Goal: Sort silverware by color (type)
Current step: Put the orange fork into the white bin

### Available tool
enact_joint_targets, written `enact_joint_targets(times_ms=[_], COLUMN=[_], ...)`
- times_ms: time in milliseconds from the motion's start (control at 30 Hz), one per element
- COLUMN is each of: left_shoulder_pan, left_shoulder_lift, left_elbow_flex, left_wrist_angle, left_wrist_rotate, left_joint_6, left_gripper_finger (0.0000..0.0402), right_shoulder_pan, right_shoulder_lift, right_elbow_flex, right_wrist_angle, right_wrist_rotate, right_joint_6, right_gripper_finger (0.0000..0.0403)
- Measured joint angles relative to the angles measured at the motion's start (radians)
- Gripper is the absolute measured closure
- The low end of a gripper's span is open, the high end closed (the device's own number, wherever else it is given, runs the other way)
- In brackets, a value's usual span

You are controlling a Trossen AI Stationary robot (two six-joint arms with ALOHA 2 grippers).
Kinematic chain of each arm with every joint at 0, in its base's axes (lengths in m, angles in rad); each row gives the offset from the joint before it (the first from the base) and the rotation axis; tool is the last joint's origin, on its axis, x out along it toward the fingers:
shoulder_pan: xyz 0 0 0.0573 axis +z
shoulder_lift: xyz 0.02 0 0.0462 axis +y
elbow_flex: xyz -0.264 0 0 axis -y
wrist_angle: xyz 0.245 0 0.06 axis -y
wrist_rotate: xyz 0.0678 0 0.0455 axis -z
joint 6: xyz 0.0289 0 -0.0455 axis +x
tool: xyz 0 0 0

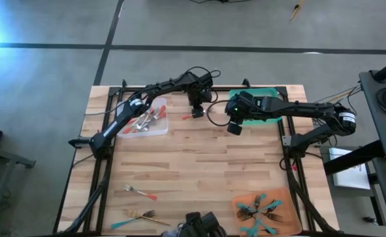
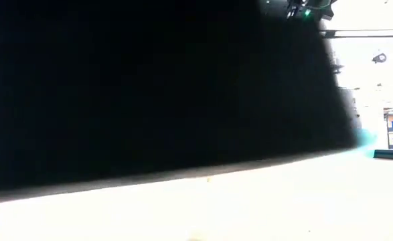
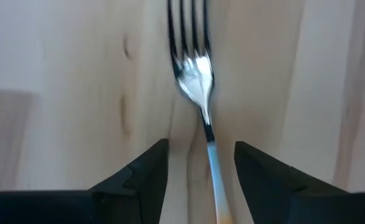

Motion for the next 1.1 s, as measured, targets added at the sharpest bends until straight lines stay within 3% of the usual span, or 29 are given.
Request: enact_joint_targets(times_ms=[133,567,1100], left_shoulder_pan=[0.010,0.026,0.037], left_shoulder_lift=[0.000,-0.001,-0.002], left_elbow_flex=[-0.005,-0.021,-0.031], left_wrist_angle=[-0.071,-0.064,-0.144], left_wrist_rotate=[0.005,0.025,0.055], left_joint_6=[0.058,0.338,0.399], left_gripper_finger=[0.0233,0.0234,0.0241], right_shoulder_pan=[0.000,0.000,0.000], right_shoulder_lift=[0.000,0.000,0.000], right_elbow_flex=[0.000,0.000,0.000], right_wrist_angle=[0.000,0.000,0.000], right_wrist_rotate=[0.000,0.000,0.000], right_joint_6=[0.000,0.000,0.000], right_gripper_finger=[0.0310,0.0310,0.0310])
